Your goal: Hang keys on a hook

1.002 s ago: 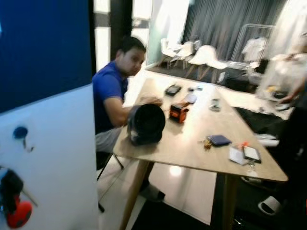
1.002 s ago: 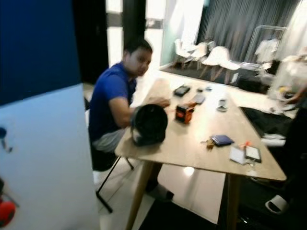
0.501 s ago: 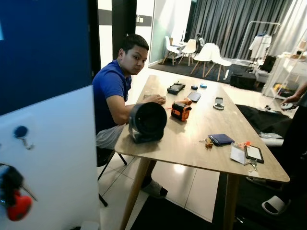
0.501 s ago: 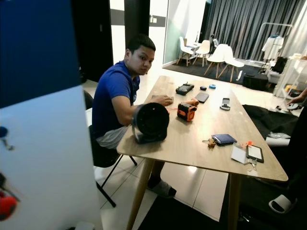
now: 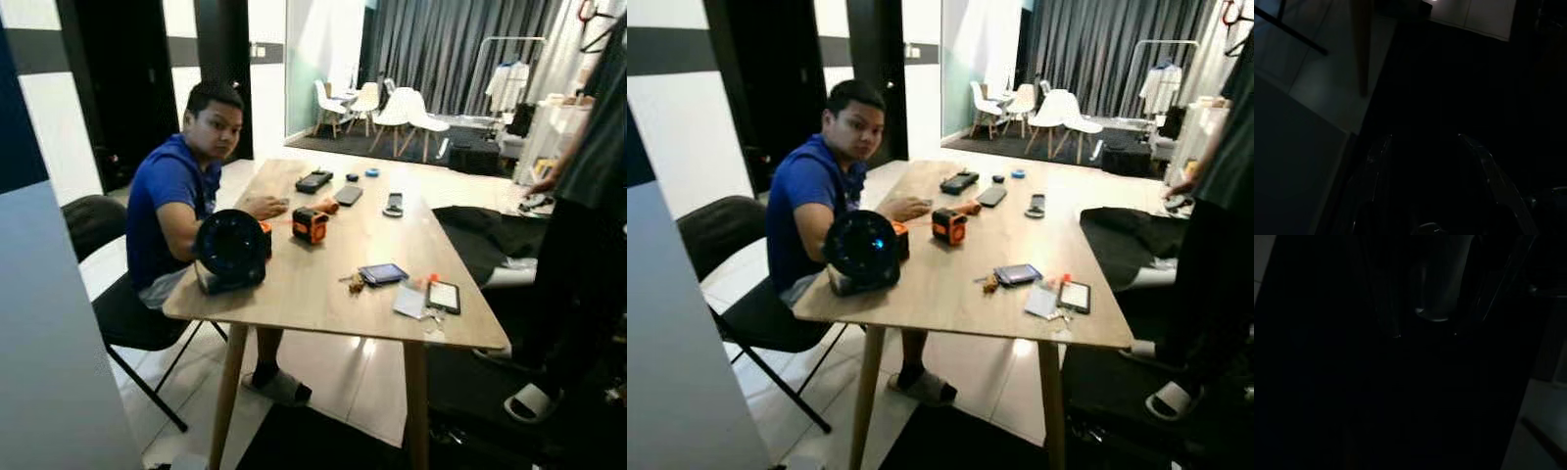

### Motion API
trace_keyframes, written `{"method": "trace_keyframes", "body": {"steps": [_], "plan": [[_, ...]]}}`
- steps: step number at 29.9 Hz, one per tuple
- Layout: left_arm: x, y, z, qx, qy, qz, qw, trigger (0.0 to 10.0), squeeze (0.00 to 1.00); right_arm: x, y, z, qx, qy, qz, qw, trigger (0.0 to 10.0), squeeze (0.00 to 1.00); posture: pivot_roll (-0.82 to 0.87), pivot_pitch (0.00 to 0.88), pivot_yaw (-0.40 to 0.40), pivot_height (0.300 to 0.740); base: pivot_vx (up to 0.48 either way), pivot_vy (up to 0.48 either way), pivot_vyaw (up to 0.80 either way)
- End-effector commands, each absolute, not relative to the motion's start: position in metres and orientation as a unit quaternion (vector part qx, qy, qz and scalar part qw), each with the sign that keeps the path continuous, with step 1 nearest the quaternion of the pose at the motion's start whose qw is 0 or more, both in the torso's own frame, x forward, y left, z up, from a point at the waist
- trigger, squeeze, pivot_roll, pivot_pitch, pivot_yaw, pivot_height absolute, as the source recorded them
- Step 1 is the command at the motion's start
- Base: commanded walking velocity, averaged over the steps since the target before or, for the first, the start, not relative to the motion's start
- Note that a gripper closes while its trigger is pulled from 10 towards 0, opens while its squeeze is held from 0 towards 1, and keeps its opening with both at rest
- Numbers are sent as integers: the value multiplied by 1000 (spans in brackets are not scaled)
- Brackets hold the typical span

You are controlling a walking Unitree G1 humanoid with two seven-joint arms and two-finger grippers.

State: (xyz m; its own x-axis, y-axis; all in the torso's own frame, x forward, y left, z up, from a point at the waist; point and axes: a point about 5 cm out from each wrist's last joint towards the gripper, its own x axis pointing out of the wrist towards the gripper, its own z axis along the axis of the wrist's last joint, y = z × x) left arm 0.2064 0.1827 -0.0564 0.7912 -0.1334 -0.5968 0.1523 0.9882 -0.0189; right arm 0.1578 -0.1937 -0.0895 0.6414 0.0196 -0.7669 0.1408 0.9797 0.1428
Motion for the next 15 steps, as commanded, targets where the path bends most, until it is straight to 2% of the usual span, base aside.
{"method": "trace_keyframes", "body": {"steps": [1,9,15], "plan": [[204,182,-59,20,323,-83,942,10000,0,156,-194,-91,93,427,-35,899,10000,0,88,7,-12,740,0,0,0],[206,179,-60,39,331,-79,940,10000,0,157,-195,-90,87,428,-35,899,10000,0,80,2,-15,740,0,0,0],[211,181,-58,49,329,-71,940,10000,0,169,-197,-84,79,412,-28,907,10000,0,70,9,-20,740,0,0,0]]}}
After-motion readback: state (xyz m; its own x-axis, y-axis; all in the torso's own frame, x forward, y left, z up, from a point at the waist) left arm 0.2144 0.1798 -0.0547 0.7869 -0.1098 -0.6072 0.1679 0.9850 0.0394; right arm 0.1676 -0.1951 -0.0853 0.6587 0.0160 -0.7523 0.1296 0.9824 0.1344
